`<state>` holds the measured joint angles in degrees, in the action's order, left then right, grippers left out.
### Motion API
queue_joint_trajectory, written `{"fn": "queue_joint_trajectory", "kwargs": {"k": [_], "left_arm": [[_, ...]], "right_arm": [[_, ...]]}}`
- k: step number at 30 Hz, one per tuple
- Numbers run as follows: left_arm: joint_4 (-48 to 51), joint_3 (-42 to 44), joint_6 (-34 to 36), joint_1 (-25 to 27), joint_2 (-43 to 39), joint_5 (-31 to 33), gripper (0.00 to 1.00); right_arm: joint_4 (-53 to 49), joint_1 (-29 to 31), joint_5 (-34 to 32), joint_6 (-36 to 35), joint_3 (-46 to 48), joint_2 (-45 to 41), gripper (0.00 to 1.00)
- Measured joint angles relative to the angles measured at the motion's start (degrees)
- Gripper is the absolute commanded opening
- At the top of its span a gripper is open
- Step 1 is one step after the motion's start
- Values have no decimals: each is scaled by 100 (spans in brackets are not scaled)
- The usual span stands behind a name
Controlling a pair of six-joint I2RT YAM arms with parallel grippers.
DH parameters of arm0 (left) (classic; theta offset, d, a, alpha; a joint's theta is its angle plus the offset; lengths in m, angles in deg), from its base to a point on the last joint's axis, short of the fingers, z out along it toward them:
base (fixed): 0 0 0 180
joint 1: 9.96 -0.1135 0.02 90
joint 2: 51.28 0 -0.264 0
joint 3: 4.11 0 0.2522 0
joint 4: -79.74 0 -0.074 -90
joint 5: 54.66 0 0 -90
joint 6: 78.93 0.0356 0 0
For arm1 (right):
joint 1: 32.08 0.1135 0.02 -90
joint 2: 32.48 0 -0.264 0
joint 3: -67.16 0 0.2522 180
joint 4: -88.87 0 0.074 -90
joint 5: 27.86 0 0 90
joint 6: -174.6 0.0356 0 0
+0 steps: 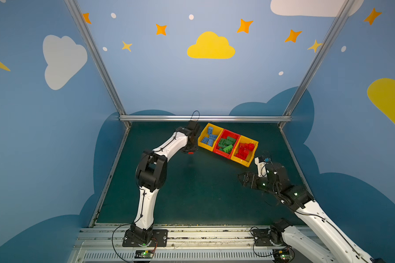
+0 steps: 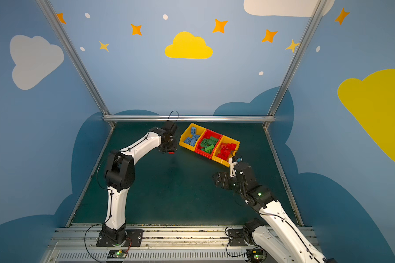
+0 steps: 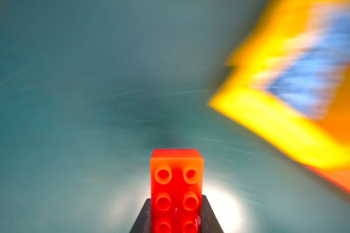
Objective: Sort the legos into containers by color
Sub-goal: 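Carry the red brick with the left gripper and drop it into the far yellow bin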
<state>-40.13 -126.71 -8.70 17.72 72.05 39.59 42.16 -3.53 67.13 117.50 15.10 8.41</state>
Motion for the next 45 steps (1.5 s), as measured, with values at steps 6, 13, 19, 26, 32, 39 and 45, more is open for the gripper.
{"fn": "queue_joint_trajectory", "kwargs": {"k": [6, 13, 19, 26, 32, 39, 45], "left_arm": [[111, -1119, 98, 1075, 33, -197, 23], [114, -2872, 195, 1576, 975, -577, 25], [55, -4039, 243, 1762, 2081, -951, 29], [-520, -4094, 168, 1797, 2594, -1392, 30], [-1038, -4094, 101, 1797, 2726, -1471, 30], [-1469, -4105, 114, 1792, 2774, -1384, 53], [-1700, -4124, 92, 1784, 2940, -1368, 71]], "right_arm": [[-761, 0, -507, 286, 306, -1556, 95], [-1318, 0, -693, 437, 306, -2363, 95], [-1620, 0, -785, 468, 284, -2374, 95], [-1794, 0, -955, 481, 166, -2389, 95], [-1875, 0, -1054, 481, 55, -2350, 95], [-1878, 0, -1121, 481, -50, -2328, 95], [-1873, 0, -1128, 476, -55, -2192, 95]]}}
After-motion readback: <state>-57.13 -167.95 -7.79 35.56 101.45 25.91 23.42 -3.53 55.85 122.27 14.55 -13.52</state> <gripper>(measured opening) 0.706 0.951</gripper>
